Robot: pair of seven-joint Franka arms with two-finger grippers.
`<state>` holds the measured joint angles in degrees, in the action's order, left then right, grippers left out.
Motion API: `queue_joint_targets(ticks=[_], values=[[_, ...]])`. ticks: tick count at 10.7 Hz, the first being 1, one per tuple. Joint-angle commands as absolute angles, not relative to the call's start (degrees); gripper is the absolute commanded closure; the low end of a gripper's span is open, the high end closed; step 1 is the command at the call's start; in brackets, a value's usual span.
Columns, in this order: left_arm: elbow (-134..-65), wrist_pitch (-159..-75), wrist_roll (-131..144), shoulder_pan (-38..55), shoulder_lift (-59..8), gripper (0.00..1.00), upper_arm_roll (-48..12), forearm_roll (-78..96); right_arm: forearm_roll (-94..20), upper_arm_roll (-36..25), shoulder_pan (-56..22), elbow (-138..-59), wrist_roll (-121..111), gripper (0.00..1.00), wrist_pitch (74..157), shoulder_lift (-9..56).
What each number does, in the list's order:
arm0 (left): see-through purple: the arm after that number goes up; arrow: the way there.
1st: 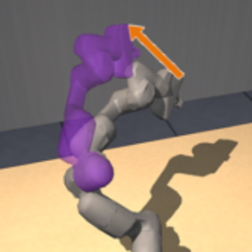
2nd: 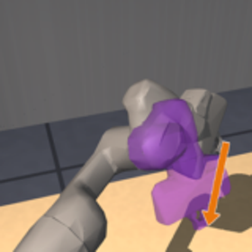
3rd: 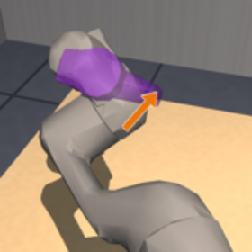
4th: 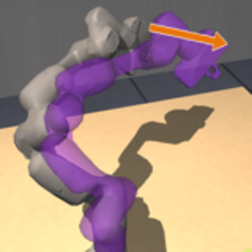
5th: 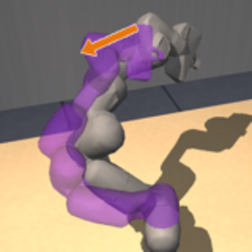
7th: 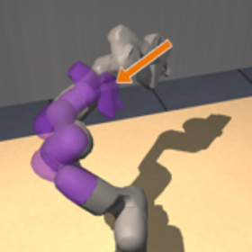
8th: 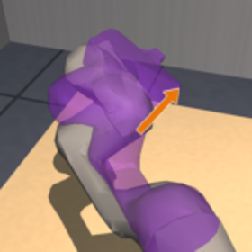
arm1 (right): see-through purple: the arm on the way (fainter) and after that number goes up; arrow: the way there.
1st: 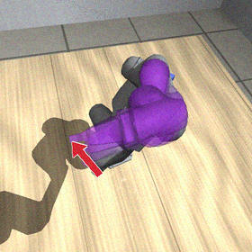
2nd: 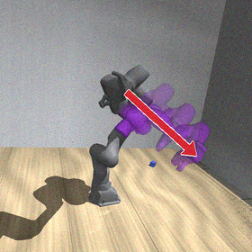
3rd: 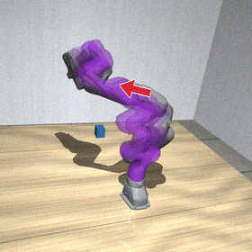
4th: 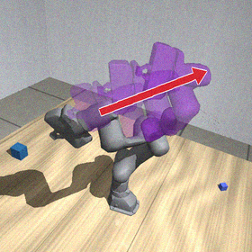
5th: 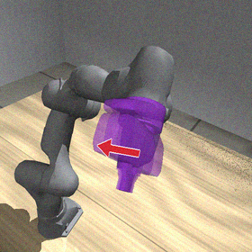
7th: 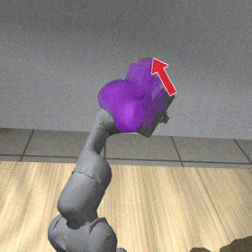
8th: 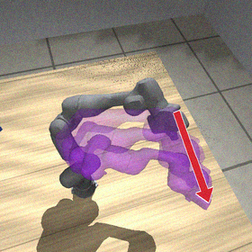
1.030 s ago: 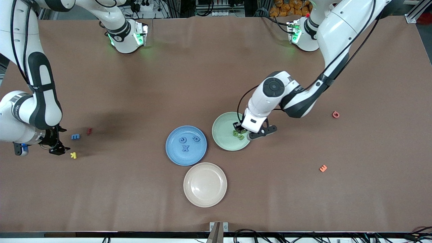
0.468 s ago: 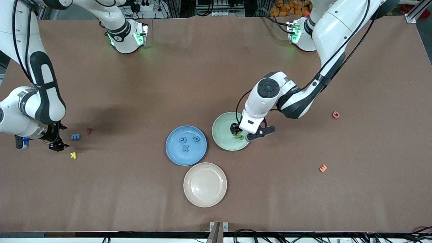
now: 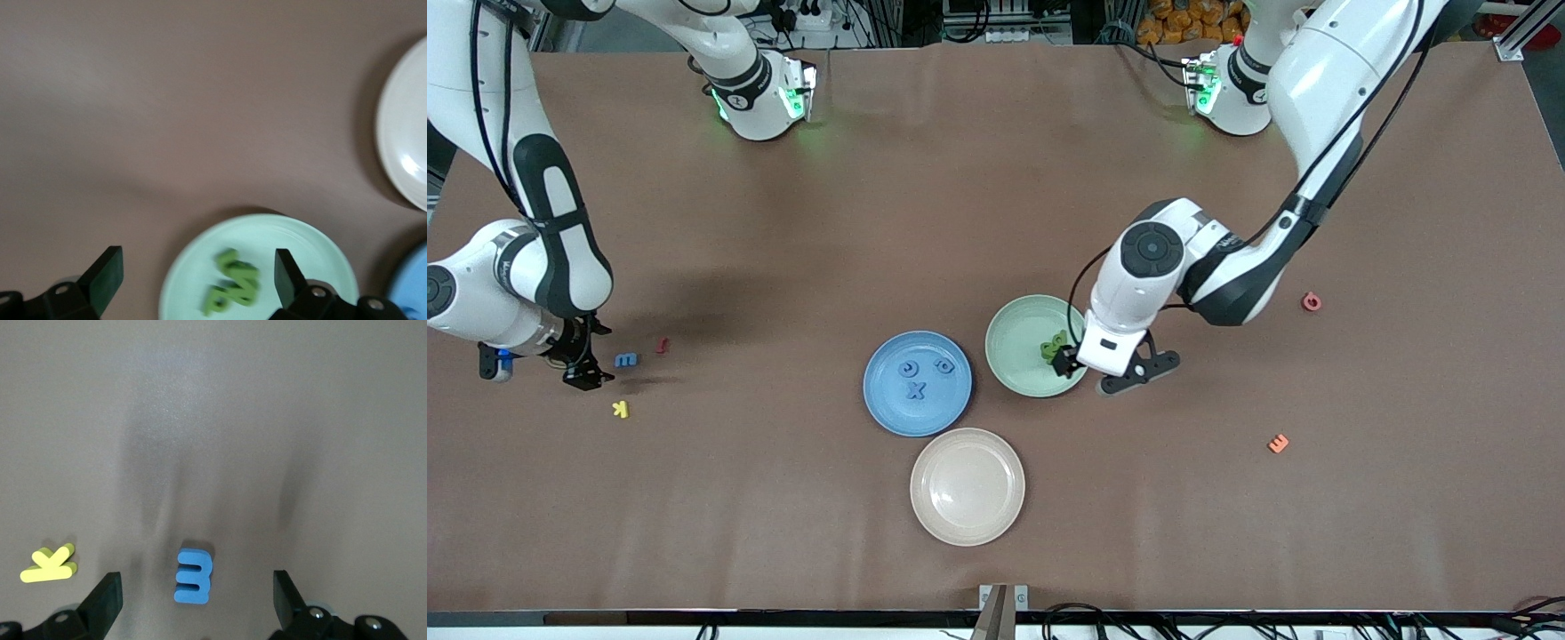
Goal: Sort letters by color into matching plates
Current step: 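Drop the green Z on the green plate while the right gripper nears blue m, then lower the right gripper over the blue m while the left gripper withdraws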
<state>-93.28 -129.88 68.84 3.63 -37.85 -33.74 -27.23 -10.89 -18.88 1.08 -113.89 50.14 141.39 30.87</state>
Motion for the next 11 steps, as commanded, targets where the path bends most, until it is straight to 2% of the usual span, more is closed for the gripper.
queue_joint_targets(ticks=[1,5,7,8,10,11], values=[[-90.6,-120.0,59.1,-1.5,-35.1,0.0,-33.7,-27.3,-12.7,-18.0,1.8,-115.7,50.6,0.0,143.3,30.0],[-91.1,-110.8,49.6,-8.2,-30.4,0.0,-33.7,-27.3,-13.9,-16.9,1.9,-115.8,50.5,0.0,146.5,31.8],[-95.5,-109.7,40.8,-13.9,-24.4,0.0,-34.8,-21.6,-14.0,-16.8,2.0,-115.7,50.5,0.0,146.6,32.3],[-97.8,-109.6,34.7,-13.5,-21.5,0.0,-31.4,-17.6,-14.0,-16.7,2.1,-115.7,50.2,0.0,146.6,32.3],[-101.7,-109.6,26.1,-3.2,-15.0,0.0,-17.0,-9.9,-13.9,-15.6,3.1,-115.7,49.7,0.05,146.6,32.5],[-104.0,-109.6,22.1,-0.4,-12.2,0.0,-12.2,-6.9,-13.8,-15.0,3.6,-115.7,49.6,0.08,146.6,32.5]])
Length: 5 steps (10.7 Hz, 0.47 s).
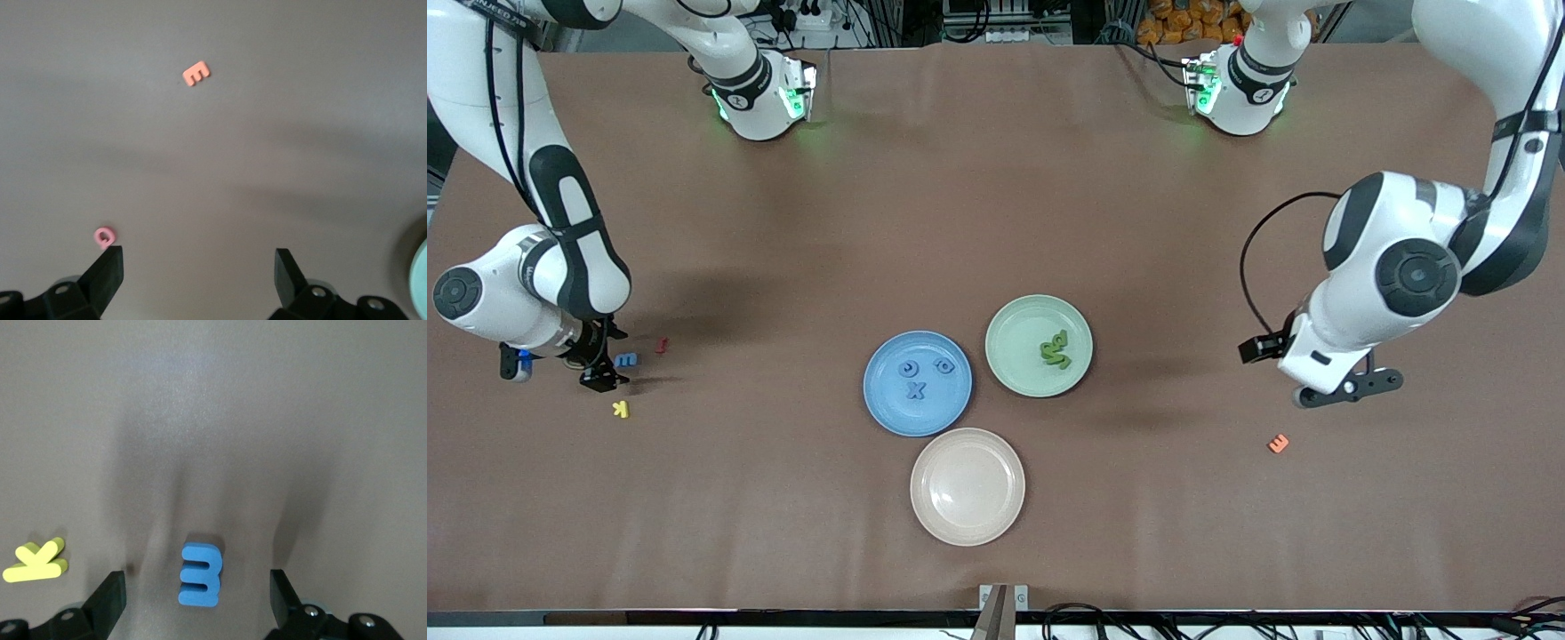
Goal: Sort letters by color into matching plates
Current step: 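Lower the right gripper over the blue m while the left gripper withdraws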
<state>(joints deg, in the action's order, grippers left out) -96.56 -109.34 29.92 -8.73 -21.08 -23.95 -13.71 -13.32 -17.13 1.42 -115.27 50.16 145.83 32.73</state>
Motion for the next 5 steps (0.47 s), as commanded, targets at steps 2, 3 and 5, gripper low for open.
queue_joint_targets(ticks=[2,3,5], values=[[-107.4,-109.6,19.8,0.4,-8.1,0.0,-10.3,-6.2,-13.8,-14.9,4.2,-115.8,47.0,0.12,146.6,32.5],[-107.4,-109.5,19.1,0.4,-7.4,0.0,-10.1,-5.5,-13.8,-14.9,4.7,-115.8,45.8,0.16,146.5,32.5],[-108.1,-109.4,16.0,0.5,-4.8,0.0,-8.5,-4.7,-13.9,-14.9,4.7,-116.4,44.5,0.29,146.4,32.5]])
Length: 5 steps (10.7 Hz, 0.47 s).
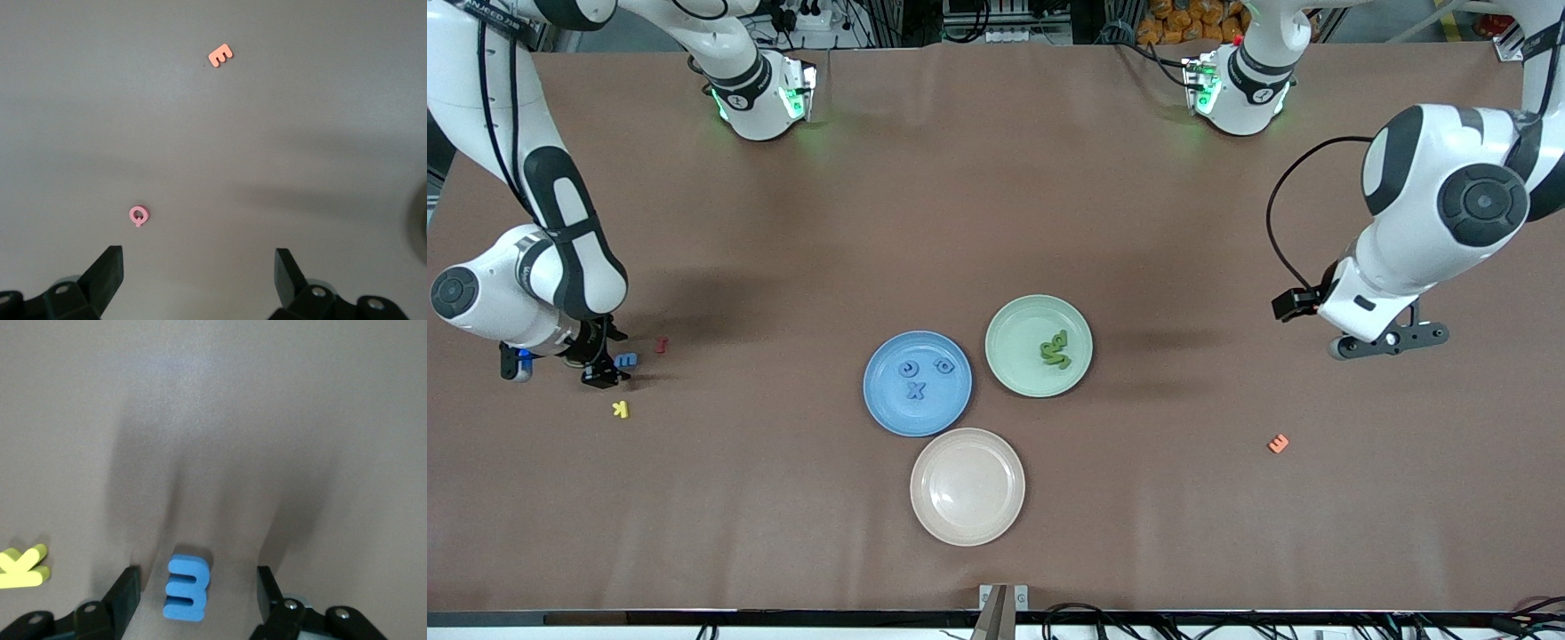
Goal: Sort letters by color into matching plates
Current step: 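Lower the right gripper over the blue m while the left gripper withdraws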
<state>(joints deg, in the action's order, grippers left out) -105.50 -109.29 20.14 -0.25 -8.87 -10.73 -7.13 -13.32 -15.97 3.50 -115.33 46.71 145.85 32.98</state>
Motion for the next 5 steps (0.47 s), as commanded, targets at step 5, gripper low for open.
queue_joint_targets(ticks=[5], values=[[-107.1,-109.5,12.3,-2.0,2.5,0.0,-6.5,-0.8,-13.9,-13.7,5.7,-116.7,43.0,0.41,146.4,32.5]])
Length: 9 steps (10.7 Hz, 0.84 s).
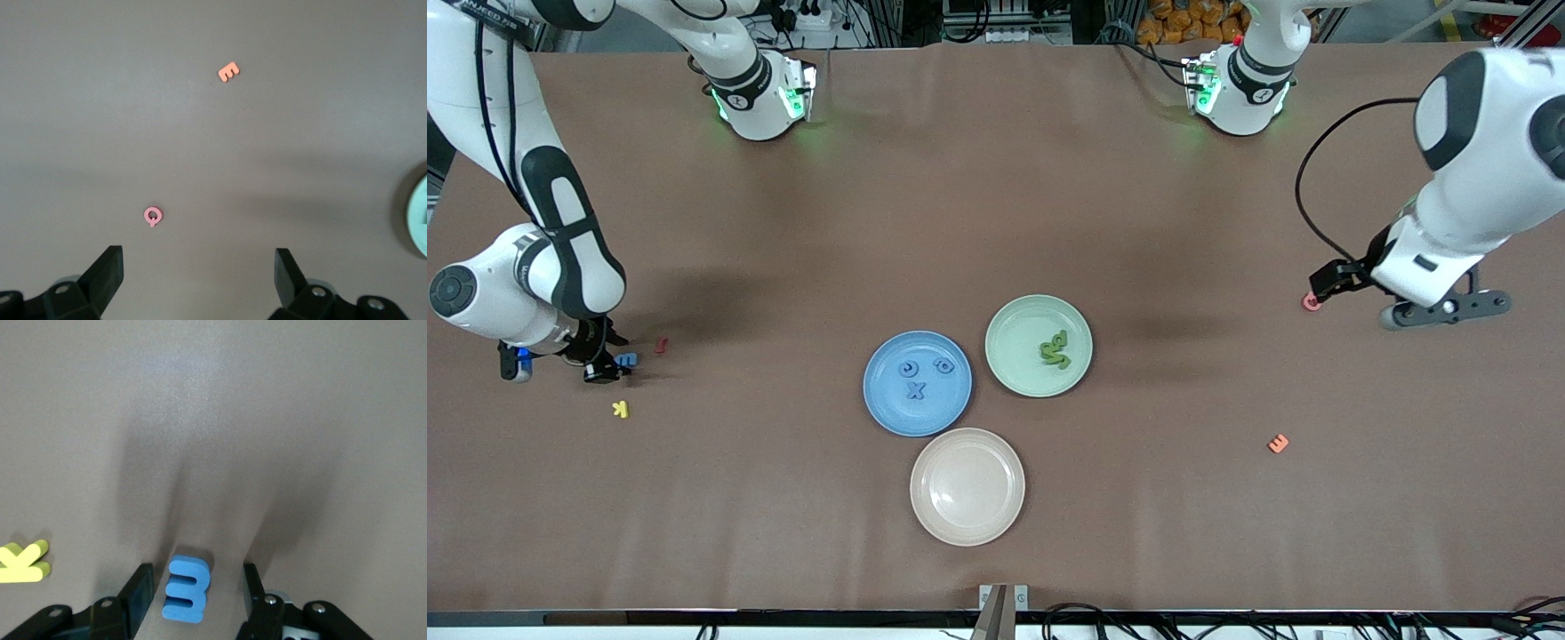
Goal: Sort letters by color into matching plates
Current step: 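Lower the right gripper over the blue m while the left gripper withdraws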
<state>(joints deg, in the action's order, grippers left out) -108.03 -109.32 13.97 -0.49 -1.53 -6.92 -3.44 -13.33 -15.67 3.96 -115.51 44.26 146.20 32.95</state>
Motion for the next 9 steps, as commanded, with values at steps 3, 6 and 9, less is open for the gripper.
queue_joint_targets(ticks=[3,6,9], values=[[-98.1,-107.4,9.4,-2.5,3.5,0.0,-4.8,0.3,-13.9,-13.4,5.7,-116.6,42.9,0.54,146.4,32.7],[-93.7,-99.7,8.3,-2.1,3.3,0.0,-4.8,1.3,-14.0,-12.7,5.9,-116.5,40.9,0.73,146.0,32.9],[-91.1,-93.2,8.4,-1.2,2.4,0.0,-6.4,1.8,-13.9,-10.8,6.0,-116.2,39.6,0.86,146.0,32.9]])
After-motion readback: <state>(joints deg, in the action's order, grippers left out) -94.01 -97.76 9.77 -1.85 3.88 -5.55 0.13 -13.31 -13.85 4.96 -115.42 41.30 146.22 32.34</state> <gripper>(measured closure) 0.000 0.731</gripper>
